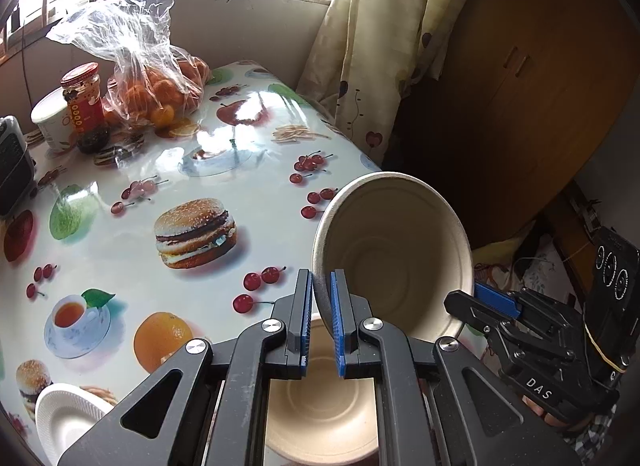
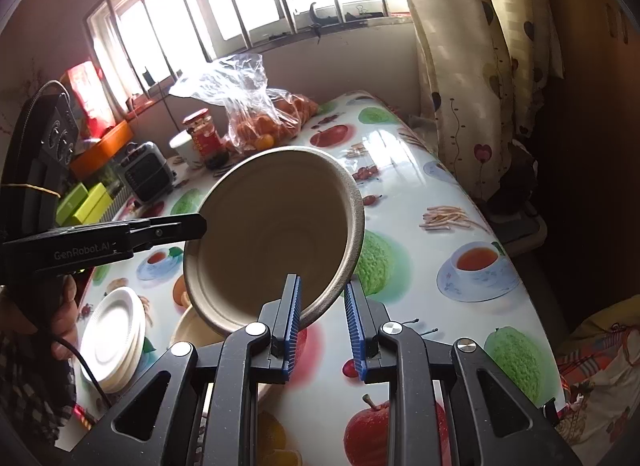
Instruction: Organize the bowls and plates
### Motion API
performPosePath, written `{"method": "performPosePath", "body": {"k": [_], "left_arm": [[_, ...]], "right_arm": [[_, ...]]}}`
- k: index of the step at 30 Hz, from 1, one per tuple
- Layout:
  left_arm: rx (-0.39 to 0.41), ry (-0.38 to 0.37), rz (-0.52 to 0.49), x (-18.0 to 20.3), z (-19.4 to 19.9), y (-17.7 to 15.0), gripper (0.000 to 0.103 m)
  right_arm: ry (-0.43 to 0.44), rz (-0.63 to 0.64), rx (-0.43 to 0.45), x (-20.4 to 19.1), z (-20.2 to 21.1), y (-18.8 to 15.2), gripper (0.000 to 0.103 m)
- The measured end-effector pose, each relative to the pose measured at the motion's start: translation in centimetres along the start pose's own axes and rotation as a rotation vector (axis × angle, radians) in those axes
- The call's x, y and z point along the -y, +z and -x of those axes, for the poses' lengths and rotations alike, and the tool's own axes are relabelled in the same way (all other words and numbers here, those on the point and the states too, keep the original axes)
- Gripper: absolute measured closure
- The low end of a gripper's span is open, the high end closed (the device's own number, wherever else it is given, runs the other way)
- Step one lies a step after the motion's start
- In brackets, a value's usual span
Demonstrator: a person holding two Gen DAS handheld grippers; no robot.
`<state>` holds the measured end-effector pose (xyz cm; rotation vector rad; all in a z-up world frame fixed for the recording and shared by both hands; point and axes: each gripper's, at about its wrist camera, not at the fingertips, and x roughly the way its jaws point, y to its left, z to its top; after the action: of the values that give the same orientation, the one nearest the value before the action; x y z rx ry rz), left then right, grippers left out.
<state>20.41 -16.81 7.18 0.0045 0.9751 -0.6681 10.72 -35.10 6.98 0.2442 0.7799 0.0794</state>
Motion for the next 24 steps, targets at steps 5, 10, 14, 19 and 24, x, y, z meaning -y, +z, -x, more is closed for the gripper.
{"method": "performPosePath", "body": {"k": [5,10,14,19,24], "left_arm": [[0.004,0.004,0.008,-0.3,0.5,-0.6,0.093],[0.015,-0.002,0.012,-0.4,1.3,-1.1,0.093],[0.017,0.000,0.016,-0.6,1.7,-1.6,0.093],[0.021,-0.003,0.025,-0.9,2.1,-2.2,0.093],[0.017,-0.001,0.039,-1.3,2.4,-3.1,0.093]], "right_arm": [[0.007,0.007,-0.003,-0.6,0.2,-0.5,0.081],[0.010,0.018,-0.002,-1.1,0.7,-0.9,0.081],[0.013,0.022,-0.001,-1.5,1.0,-1.1,0.081],[0.021,0.030,-0.006,-1.9,1.1,-1.5,0.081],[0.031,0.033,-0.018,-2.4,1.1,-2.2,0.081]]}}
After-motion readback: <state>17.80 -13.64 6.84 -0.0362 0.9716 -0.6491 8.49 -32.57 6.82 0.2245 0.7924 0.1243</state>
